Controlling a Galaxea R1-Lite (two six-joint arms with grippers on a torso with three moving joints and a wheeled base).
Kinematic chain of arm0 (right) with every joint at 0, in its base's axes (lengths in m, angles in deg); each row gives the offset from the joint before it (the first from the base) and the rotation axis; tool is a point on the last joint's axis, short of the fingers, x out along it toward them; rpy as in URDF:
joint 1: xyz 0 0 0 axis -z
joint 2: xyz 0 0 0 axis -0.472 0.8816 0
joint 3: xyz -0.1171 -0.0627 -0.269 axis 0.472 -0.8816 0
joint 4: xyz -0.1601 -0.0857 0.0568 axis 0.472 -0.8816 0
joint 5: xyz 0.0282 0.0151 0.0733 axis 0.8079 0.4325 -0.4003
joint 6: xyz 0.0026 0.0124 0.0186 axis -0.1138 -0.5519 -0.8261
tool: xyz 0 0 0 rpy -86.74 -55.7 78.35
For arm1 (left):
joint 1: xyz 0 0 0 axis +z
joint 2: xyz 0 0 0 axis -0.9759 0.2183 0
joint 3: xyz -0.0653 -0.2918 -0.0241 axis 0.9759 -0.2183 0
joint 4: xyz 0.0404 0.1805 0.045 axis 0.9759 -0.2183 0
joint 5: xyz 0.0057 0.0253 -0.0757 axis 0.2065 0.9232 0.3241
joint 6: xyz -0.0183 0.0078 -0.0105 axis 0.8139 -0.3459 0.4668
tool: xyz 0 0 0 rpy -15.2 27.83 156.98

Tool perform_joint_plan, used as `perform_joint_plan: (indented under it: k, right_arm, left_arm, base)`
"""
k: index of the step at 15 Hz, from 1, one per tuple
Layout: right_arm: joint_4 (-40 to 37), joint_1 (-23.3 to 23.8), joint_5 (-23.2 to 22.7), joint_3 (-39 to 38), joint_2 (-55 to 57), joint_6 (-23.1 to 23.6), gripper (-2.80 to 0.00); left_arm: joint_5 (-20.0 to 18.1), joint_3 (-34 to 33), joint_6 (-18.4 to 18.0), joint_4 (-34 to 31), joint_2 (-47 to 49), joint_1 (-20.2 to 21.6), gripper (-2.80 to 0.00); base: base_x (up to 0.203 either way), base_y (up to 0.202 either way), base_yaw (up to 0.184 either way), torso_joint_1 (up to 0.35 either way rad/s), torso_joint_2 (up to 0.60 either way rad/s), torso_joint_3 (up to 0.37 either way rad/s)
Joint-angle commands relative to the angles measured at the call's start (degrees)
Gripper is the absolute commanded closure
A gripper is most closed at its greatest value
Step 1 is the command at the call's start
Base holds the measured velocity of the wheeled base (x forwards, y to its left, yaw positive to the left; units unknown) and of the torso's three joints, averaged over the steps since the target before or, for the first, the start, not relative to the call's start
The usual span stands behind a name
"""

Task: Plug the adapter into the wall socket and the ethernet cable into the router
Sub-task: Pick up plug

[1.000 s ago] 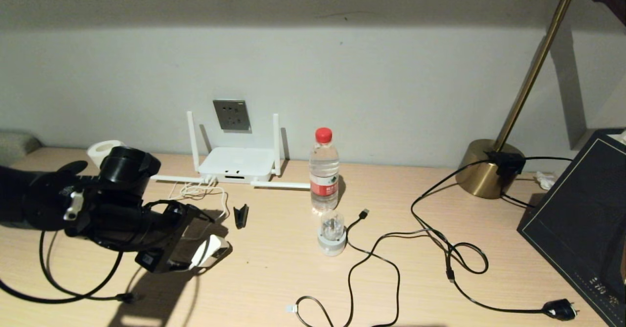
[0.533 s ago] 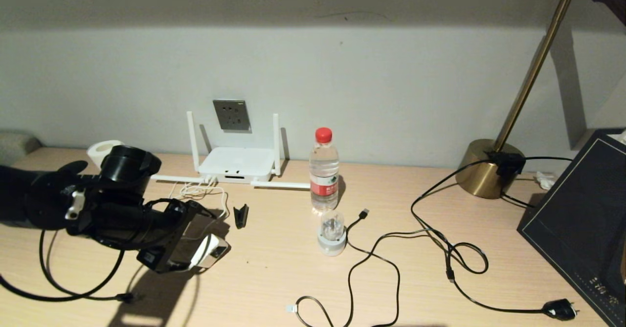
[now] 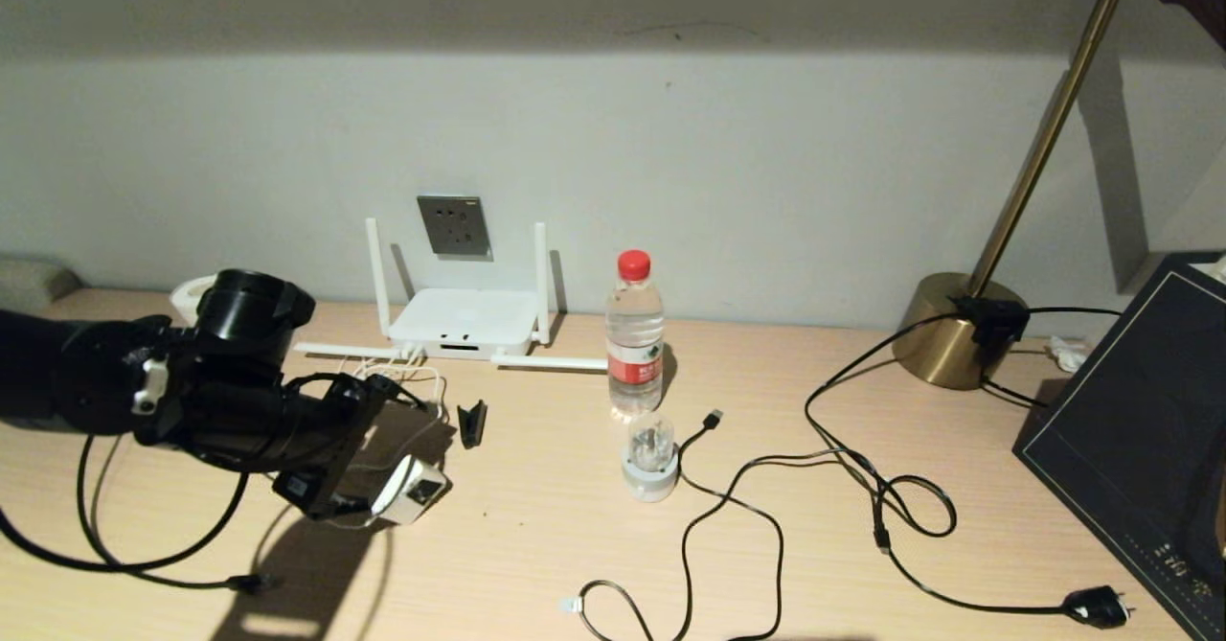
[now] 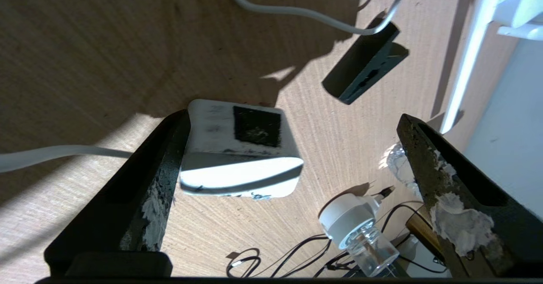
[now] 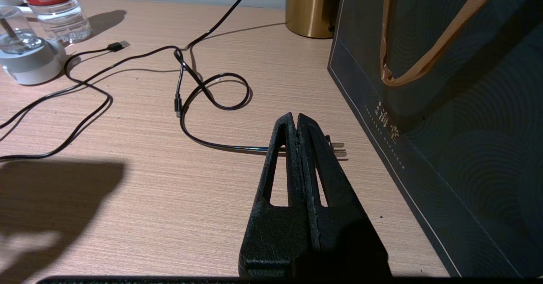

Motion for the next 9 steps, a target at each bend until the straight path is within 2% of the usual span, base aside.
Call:
perform_joint_plan:
  k: [1, 3, 4, 7, 9]
  right_arm:
    - [0.05, -0.02, -0.02, -0.62, 0.0, 0.04, 0.0]
    - [0.05, -0.02, -0.02, -0.62, 0.0, 0.04, 0.0]
    - [0.05, -0.02, -0.02, -0.62, 0.0, 0.04, 0.0]
    - [0.05, -0.02, -0.02, -0.62, 0.0, 0.04, 0.0]
    - [0.05, -0.02, -0.02, -0.62, 0.0, 0.04, 0.0]
  left_arm:
    - [0.0, 0.33, 0.3, -0.05, 0.2, 0.13, -2.8]
    - [0.05, 0.85, -1.31, 0.04, 0.29, 1.19, -2.8]
    - [0.05, 1.41, -3.86, 0.04, 0.27, 2.24, -2.8]
    - [0.68, 2.25, -13.95, 0.28, -1.61, 3.9, -2.8]
    - [2.95, 2.44, -20.3, 1.93, -3.64, 3.94, -2.8]
  base:
    - [0.0, 0.0, 0.0, 0.0, 0.0, 0.0]
    - [0.0, 0.0, 0.0, 0.0, 0.0, 0.0]
    - [0.0, 0.0, 0.0, 0.0, 0.0, 0.0]
    - [0.0, 0.0, 0.0, 0.0, 0.0, 0.0]
    - [0.0, 0.0, 0.0, 0.0, 0.0, 0.0]
